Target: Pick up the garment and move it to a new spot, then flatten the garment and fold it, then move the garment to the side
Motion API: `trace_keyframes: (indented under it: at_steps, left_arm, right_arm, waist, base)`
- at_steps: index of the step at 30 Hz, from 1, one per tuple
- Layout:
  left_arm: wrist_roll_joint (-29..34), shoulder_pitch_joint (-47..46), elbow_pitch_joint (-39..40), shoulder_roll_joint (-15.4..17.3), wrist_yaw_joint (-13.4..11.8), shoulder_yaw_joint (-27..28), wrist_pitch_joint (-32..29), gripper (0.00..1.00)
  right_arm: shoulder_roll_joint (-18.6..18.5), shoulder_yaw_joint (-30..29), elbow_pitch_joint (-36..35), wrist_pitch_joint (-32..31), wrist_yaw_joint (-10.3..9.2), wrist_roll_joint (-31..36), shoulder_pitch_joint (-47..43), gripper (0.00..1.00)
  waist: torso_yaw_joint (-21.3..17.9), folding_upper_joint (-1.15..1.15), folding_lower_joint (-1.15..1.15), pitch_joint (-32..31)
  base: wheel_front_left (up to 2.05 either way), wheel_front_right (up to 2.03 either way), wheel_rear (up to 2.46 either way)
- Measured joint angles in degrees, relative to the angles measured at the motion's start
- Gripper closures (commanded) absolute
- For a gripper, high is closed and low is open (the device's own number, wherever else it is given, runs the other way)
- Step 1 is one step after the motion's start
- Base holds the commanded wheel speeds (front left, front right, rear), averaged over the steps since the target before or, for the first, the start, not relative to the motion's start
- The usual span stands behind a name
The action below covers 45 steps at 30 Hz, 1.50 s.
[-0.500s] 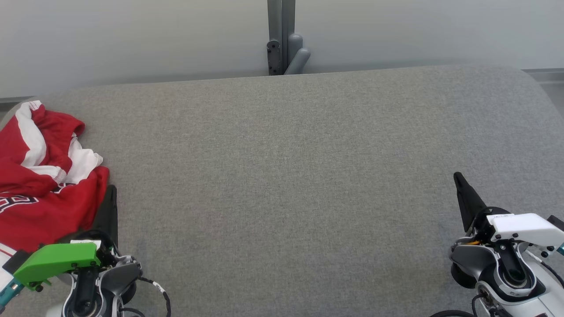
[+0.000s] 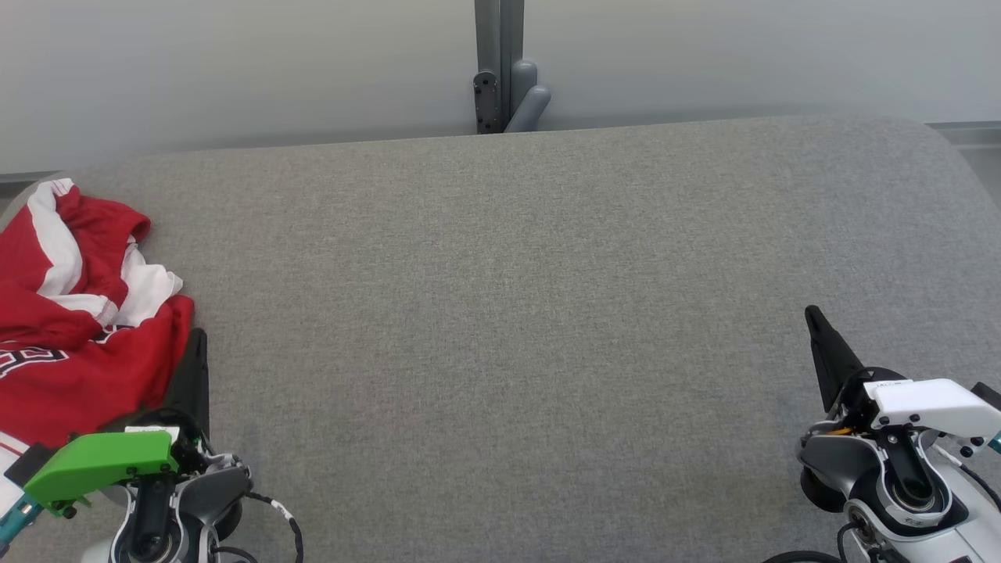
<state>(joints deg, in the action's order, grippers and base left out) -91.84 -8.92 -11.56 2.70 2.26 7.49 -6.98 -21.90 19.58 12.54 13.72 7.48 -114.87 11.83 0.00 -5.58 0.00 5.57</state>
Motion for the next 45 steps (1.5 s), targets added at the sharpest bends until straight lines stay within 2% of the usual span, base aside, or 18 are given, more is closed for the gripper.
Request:
trace_keyframes:
  at_steps: [5,6,12,18,26,34,45]
  left_arm:
    - [0.0,0.0,0.0,0.0,0.0,0.0,0.0,1.00]
    - [0.0,0.5,-0.8,-0.2,0.0,-0.1,0.0,0.00]
    - [0.1,2.4,-2.4,-0.5,0.0,-0.6,0.9,0.00]
    - [2.9,2.5,-2.8,-0.4,0.2,-1.7,2.5,0.00]
    - [11.3,3.4,-2.4,-0.2,0.3,-2.3,4.6,0.00]
    - [22.1,4.3,-2.2,-0.1,0.5,-3.7,6.6,0.00]
    - [35.2,6.1,-2.7,0.0,0.4,-3.7,8.9,0.00]
  right_arm:
    - [0.0,0.0,0.0,0.0,0.00,0.0,0.0,1.00]
    - [0.5,0.2,0.7,0.0,-0.01,0.0,-0.5,0.00]
    - [2.4,0.1,1.8,0.0,-0.02,1.2,-2.5,0.00]
    - [3.5,-1.2,1.4,0.0,-0.02,6.7,-3.2,0.00]
    - [5.3,-3.6,-0.5,0.0,-0.01,21.2,-3.8,0.00]
    - [6.9,-5.3,-1.8,0.1,-0.01,35.9,-4.7,0.00]
    - [8.6,-8.7,-1.3,0.3,-0.01,52.7,-6.0,0.00]
  waist:
    - [0.0,0.00,0.00,0.0]
    - [0.0,0.00,0.00,0.0]
    - [0.0,0.08,0.00,0.0]
    - [0.0,0.09,0.00,-0.1]
    - [0.2,0.02,0.00,0.0]
    - [0.3,0.01,0.00,0.1]
    - [0.3,-0.01,0.00,0.1]
  base:
    - [0.00,0.00,0.00]
    - [0.00,0.00,0.00]
    - [0.00,0.00,0.00]
    - [0.00,0.00,0.00]
    - [0.00,0.00,0.00]
    - [0.00,0.00,0.00]
    - [0.00,0.00,0.00]
